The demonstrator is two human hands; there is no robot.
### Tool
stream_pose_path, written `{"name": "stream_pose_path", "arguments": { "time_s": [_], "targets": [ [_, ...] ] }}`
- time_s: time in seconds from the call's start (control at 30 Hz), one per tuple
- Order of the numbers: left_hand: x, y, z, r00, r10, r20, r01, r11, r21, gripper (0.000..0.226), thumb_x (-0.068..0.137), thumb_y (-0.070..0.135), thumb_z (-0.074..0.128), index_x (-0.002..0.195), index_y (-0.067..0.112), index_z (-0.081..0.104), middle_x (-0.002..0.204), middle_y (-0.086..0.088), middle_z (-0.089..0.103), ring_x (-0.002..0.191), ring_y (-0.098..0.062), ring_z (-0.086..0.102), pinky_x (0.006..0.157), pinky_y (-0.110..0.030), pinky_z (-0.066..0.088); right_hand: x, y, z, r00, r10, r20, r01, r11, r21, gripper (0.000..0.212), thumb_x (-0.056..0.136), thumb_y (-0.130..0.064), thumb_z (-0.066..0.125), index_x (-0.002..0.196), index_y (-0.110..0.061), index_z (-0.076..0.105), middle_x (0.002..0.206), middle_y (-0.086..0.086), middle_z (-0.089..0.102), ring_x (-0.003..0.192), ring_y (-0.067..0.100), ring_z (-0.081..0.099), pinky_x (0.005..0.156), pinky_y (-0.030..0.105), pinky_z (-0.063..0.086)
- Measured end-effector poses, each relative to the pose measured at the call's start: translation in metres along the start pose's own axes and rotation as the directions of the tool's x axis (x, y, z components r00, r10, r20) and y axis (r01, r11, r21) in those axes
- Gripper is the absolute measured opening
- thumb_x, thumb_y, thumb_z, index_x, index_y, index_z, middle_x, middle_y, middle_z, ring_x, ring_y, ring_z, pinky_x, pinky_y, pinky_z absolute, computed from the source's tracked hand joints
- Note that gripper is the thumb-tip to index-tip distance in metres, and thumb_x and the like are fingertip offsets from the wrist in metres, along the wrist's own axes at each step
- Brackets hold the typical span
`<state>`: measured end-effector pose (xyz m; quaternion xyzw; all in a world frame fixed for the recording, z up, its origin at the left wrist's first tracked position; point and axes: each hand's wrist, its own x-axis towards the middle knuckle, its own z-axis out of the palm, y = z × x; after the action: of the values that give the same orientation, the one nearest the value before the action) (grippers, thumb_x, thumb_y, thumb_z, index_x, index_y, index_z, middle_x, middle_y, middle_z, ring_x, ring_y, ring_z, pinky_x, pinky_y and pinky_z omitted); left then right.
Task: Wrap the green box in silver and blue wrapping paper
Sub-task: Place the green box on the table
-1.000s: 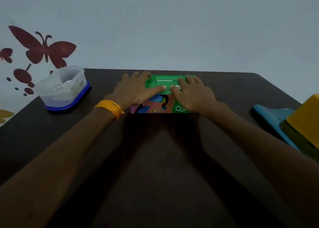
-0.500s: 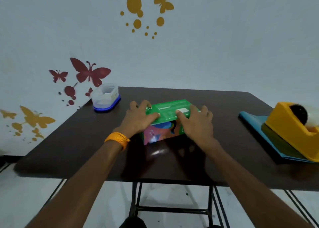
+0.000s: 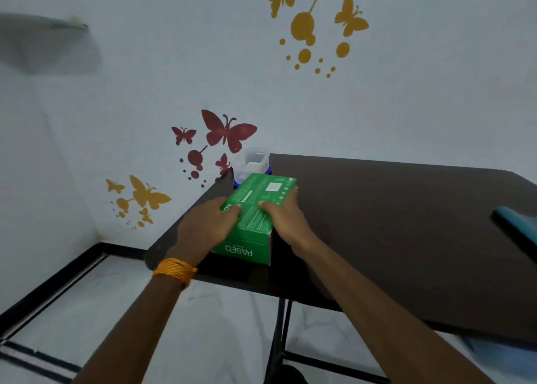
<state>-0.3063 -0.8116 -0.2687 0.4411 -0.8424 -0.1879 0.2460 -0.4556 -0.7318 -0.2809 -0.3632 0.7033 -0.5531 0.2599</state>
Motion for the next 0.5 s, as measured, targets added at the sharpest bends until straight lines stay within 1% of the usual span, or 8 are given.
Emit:
{"name": "stream_pose_path", "arguments": {
  "time_s": [0.07,0.13,0.2,0.27,0.3,0.37,0.43,0.5],
  "targets": [
    [0.001,-0.018,-0.006,0.999,-0.036,-0.024,0.035,0.998,-0.054,0.055,0.09,0.064,0.038,0.123,0.025,0.06,0.098,-0.004,0.07,0.085,-0.024,0.067,0.082,-0.043,0.057,0.009,-0.003,0.012,0.997,-0.028,0.072,0.027,0.999,0.022,0.054,0.09,-0.029,0.066,0.133,-0.022,0.033,0.133,0.005,0.058,0.105,0.02,0.067,0.083,0.031,0.054],
    [0.001,-0.027,-0.01,0.997,-0.061,-0.043,0.057,0.996,-0.075,0.064,0.083,0.07,0.033,0.122,0.026,0.06,0.095,-0.001,0.07,0.082,-0.022,0.068,0.079,-0.043,0.058,0.015,-0.009,0.022,0.989,-0.051,0.136,0.047,0.998,0.032,0.046,0.093,-0.026,0.065,0.128,-0.024,0.036,0.13,0.003,0.06,0.104,0.018,0.068,0.086,0.033,0.054],
    [0.005,-0.033,-0.009,0.995,-0.074,-0.066,0.07,0.996,-0.061,0.055,0.092,0.063,0.038,0.122,0.023,0.059,0.097,-0.002,0.07,0.083,-0.021,0.067,0.08,-0.042,0.056,0.021,-0.014,0.028,0.98,-0.061,0.19,0.051,0.997,0.055,0.046,0.093,-0.023,0.063,0.13,-0.024,0.035,0.13,0.002,0.061,0.104,0.017,0.068,0.095,0.039,0.055],
    [0.009,-0.037,-0.01,0.994,-0.074,-0.085,0.07,0.996,-0.059,0.047,0.097,0.056,0.04,0.123,0.021,0.059,0.101,-0.003,0.07,0.085,-0.022,0.066,0.081,-0.041,0.055,0.024,-0.016,0.032,0.975,-0.051,0.214,0.039,0.997,0.063,0.05,0.093,-0.023,0.064,0.133,-0.025,0.033,0.13,0.002,0.061,0.104,0.017,0.068,0.098,0.042,0.054],
    [0.01,-0.039,-0.01,0.993,-0.073,-0.09,0.067,0.996,-0.065,0.049,0.097,0.057,0.039,0.123,0.021,0.059,0.101,-0.004,0.07,0.086,-0.023,0.066,0.082,-0.042,0.055,0.026,-0.016,0.034,0.975,-0.049,0.216,0.035,0.997,0.067,0.05,0.093,-0.023,0.064,0.133,-0.024,0.033,0.131,0.002,0.061,0.103,0.017,0.069,0.095,0.04,0.055],
    [0.01,-0.04,-0.012,0.994,-0.059,-0.089,0.051,0.995,-0.091,0.057,0.09,0.063,0.037,0.122,0.021,0.06,0.101,-0.004,0.07,0.085,-0.023,0.067,0.081,-0.043,0.056,0.028,-0.016,0.036,0.975,-0.057,0.213,0.04,0.996,0.079,0.045,0.095,-0.021,0.063,0.129,-0.025,0.034,0.13,0.002,0.06,0.101,0.015,0.068,0.084,0.031,0.056],
    [0.011,-0.042,-0.013,0.996,-0.031,-0.081,0.023,0.994,-0.104,0.063,0.085,0.065,0.034,0.122,0.02,0.06,0.099,-0.004,0.07,0.083,-0.023,0.068,0.078,-0.044,0.058,0.029,-0.014,0.037,0.975,-0.066,0.211,0.047,0.995,0.094,0.042,0.096,-0.019,0.061,0.128,-0.025,0.034,0.129,0.001,0.06,0.098,0.011,0.068,0.074,0.023,0.053],
    [0.011,-0.042,-0.014,0.996,-0.027,-0.081,0.021,0.996,-0.085,0.066,0.084,0.066,0.032,0.121,0.019,0.06,0.099,-0.005,0.07,0.082,-0.023,0.068,0.077,-0.043,0.059,0.027,-0.016,0.035,0.974,-0.085,0.21,0.065,0.993,0.102,0.043,0.096,-0.02,0.061,0.131,-0.023,0.035,0.13,0.001,0.061,0.098,0.01,0.067,0.073,0.021,0.051]
  ]
}}
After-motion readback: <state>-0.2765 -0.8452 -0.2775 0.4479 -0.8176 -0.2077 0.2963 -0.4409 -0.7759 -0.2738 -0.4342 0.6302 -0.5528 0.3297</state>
